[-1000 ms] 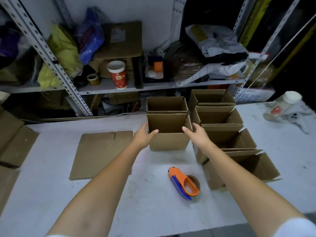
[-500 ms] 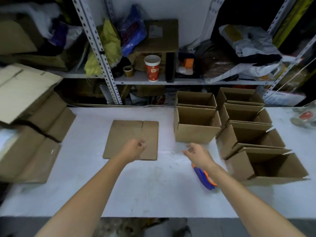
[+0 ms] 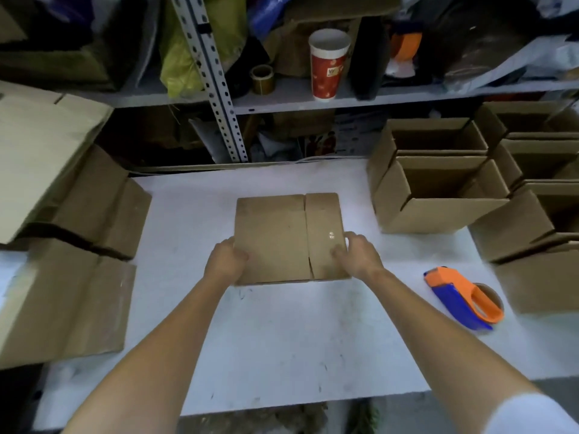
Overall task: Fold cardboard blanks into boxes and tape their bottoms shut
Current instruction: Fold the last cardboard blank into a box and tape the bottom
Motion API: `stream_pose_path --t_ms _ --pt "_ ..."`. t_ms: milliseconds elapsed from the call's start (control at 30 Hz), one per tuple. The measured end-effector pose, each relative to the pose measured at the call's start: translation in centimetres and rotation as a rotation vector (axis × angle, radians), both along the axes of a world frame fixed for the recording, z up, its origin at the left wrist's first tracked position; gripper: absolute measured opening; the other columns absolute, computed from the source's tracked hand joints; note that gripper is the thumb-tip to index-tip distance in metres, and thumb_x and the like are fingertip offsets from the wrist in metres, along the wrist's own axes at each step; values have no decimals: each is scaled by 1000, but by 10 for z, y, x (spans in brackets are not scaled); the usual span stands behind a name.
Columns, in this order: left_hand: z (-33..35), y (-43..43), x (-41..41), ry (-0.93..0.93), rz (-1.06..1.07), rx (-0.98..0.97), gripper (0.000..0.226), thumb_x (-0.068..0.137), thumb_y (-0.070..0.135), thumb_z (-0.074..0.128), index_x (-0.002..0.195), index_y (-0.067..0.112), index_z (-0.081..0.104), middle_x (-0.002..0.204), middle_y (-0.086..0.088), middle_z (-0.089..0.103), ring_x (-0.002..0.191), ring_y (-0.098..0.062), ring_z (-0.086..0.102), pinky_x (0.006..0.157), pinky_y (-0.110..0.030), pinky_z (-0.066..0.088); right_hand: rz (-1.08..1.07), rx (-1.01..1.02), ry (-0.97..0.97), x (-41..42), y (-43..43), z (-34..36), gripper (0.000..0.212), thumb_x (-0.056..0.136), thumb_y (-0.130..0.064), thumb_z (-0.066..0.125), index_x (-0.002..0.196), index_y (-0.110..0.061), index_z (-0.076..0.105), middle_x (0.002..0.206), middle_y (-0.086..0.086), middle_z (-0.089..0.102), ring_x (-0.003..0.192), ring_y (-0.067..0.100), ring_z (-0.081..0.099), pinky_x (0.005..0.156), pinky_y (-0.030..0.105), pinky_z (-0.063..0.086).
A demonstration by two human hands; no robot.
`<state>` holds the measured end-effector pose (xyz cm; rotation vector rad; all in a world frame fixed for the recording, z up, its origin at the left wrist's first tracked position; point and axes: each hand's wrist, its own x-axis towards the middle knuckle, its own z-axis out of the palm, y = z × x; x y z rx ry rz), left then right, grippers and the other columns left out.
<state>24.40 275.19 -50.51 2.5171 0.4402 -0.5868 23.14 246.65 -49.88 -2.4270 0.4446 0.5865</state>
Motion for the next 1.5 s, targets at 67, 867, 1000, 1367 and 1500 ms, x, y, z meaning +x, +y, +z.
stream_pose_path --t_ms 67,867,1000,1367,1500 --pt "-17 4 13 30 -23 25 69 101 34 49 156 4 19 162 -14 23 150 -29 19 119 -38 23 -19 -17 -26 18 11 -11 56 91 -38 62 139 -14 48 131 9 51 123 32 49 99 41 46" --pt "58 -24 -35 -64 246 -800 80 94 39 66 152 41 11 149 2 46 123 -23 54 101 -43 48 -253 650 -223 -35 29 48 80 82 -47 78 148 -33 34 135 -13 56 116 9 59 101 40 51" --pt "83 -24 -59 -61 84 -860 96 88 44 72 147 62 0 145 15 49 125 -18 56 101 -53 50 -80 546 -278 -73 -1 78 110 81 -35 82 154 -47 1 141 -25 36 122 -2 45 100 27 42" --pt "115 -86 -130 -197 -124 -618 82 91 35 70 151 52 16 139 13 52 122 -16 55 99 -36 51 -19 558 -309 -139 -71 84 90 82 -27 82 149 -39 23 134 -17 53 125 13 53 93 23 49" --pt "125 -120 -145 -156 -161 -560 79 92 44 66 147 62 13 138 14 53 120 -14 55 99 -40 51 -4 541 -331 -150 -108 77 79 83 -17 80 146 -36 36 128 -14 62 119 7 57 91 23 54"
